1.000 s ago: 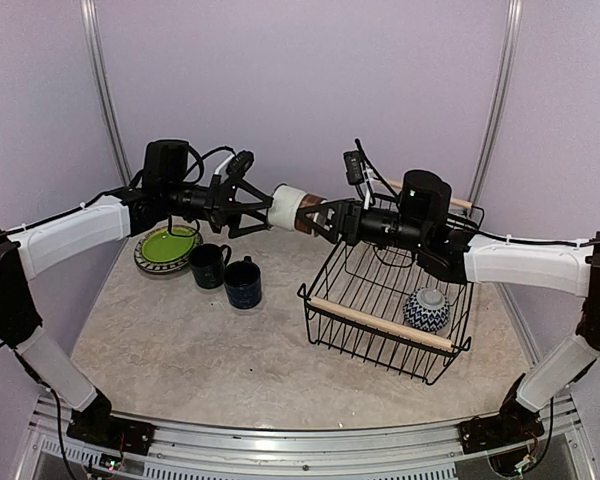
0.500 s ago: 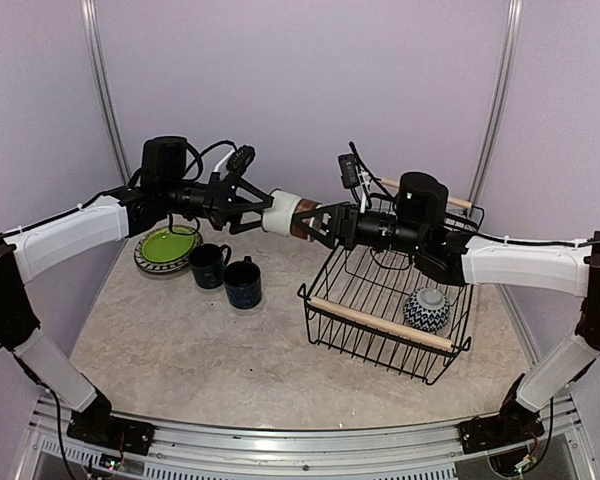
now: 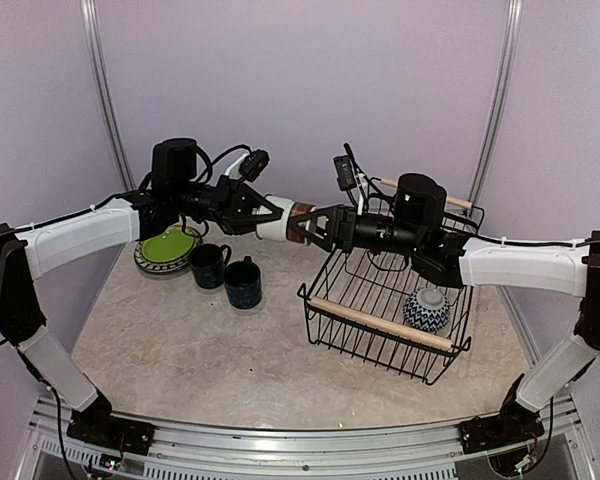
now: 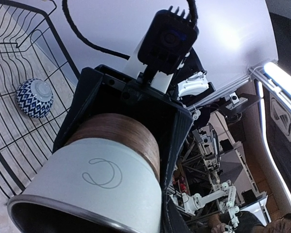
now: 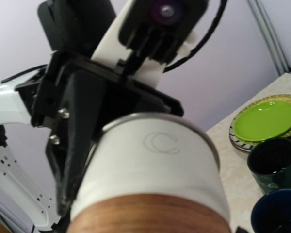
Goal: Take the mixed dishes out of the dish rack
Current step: Pass from the right arm to the left
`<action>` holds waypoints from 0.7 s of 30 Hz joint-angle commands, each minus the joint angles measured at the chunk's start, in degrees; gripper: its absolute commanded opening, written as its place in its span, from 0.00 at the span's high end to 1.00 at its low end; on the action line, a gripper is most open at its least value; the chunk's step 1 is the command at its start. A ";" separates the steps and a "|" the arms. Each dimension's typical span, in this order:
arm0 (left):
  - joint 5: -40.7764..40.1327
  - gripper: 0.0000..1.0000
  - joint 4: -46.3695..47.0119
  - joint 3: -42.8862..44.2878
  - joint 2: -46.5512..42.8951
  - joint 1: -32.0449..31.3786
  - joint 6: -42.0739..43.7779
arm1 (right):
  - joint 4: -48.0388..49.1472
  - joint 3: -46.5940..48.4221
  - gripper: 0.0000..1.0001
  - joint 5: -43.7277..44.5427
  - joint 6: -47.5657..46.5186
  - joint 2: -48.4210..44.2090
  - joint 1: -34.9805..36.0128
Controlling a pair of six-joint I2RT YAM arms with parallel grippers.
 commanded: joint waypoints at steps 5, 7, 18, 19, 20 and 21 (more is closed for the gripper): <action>3.51 0.99 3.89 -0.55 0.68 -0.12 -2.70 | 0.47 1.11 0.88 1.70 0.40 1.64 0.07; 3.27 1.00 3.66 -0.53 0.54 0.39 -2.81 | -0.93 1.26 0.72 2.60 0.01 1.41 0.06; 1.36 1.00 3.90 -1.31 -1.65 5.33 -2.97 | -9.27 0.11 0.01 11.79 -3.89 -4.29 -0.11; 0.94 1.00 3.79 -1.44 -1.81 5.78 -2.96 | -9.74 -0.11 0.00 12.20 -4.02 -4.76 -0.23; 0.43 1.00 3.47 -1.54 -1.97 6.14 -2.77 | -10.06 -0.30 0.00 12.52 -4.10 -5.20 -0.20; -0.60 1.00 2.21 -1.47 -2.26 6.45 -2.00 | -10.61 -0.40 0.00 12.85 -4.29 -5.52 -0.36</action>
